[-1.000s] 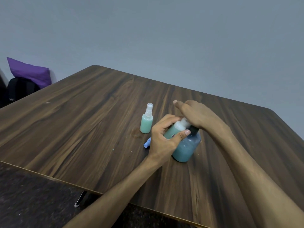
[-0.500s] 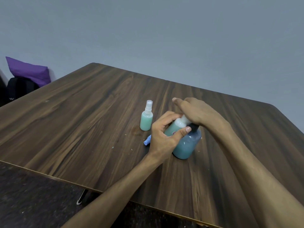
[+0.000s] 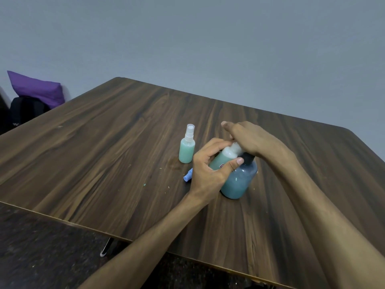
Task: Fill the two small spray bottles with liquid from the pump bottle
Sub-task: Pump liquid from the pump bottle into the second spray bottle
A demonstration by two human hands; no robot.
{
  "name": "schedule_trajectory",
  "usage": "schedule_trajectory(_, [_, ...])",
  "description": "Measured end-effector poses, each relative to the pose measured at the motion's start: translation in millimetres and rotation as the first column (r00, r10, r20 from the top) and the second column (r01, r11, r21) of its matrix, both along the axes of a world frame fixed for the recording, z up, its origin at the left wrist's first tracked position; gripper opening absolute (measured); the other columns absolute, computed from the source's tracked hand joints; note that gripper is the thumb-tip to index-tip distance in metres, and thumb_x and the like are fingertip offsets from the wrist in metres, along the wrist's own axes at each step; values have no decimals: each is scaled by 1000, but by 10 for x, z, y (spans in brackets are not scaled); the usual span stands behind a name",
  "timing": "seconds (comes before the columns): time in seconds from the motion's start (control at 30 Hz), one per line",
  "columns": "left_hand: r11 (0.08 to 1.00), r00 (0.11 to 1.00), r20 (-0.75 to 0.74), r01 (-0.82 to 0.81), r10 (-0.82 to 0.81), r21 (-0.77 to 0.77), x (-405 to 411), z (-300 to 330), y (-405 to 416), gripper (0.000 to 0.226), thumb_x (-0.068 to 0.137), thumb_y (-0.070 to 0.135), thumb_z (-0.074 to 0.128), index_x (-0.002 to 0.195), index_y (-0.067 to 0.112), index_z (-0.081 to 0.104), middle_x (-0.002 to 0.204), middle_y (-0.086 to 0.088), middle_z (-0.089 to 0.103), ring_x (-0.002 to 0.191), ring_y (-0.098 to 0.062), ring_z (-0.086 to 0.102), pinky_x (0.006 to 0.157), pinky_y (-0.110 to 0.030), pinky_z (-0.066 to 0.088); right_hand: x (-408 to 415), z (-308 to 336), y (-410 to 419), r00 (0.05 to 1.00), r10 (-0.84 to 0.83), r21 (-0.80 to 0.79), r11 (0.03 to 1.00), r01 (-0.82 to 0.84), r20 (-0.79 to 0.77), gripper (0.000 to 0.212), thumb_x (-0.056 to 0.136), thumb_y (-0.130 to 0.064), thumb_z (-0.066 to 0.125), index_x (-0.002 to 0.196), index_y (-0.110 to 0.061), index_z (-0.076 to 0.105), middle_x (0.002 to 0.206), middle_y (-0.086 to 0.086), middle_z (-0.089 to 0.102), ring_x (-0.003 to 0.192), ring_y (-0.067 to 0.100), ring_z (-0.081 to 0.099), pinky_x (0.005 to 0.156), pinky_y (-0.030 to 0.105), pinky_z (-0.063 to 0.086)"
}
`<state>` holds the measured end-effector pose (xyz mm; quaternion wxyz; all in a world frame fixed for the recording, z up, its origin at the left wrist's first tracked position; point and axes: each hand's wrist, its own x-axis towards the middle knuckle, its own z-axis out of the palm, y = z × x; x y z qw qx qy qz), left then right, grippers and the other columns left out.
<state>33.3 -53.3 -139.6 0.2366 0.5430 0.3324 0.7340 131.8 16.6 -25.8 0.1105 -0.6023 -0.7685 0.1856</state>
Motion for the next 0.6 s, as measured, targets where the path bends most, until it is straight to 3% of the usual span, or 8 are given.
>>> schedule_trajectory(0.13, [1000,1000,8,3,-3,6,0,9,-25,20,81,2,82,100,3,74,99,-5,71,96,-15,68,87,-32,55,1,22,-1,1000,0,46,999,0,5,59,97,-71,31,91,-22,61,97,1,66,92,25,62,90,50,49])
schedule_trajectory(0.27, [1000,1000,-2,6,-6,2,9,10,-19,21,81,1,82,101,2,73,98,-4,71,96,-14,68,88,-30,55,-5,24,10,1000,-9,1,1000,9,4,61,92,-73,31,92,-22,65,102,0,70,98,28,65,97,52,49])
schedule_trajectory(0.4, [1000,1000,-1,-6,6,9,0,6,-14,22,81,1,82,101,-1,73,99,-7,71,96,-16,69,87,-31,55,11,58,14,1000,1,53,999,-1,4,58,100,-68,34,89,-19,63,92,1,66,89,24,62,86,48,47])
schedule_trajectory(0.6, [1000,1000,4,2,-2,-6,1,-2,-5,22,81,0,82,101,-4,73,99,-8,71,95,-17,68,87,-33,56,-14,-15,-13,999,-18,-6,1000,18,36,60,89,-71,29,86,-22,63,99,6,70,95,31,65,96,53,50])
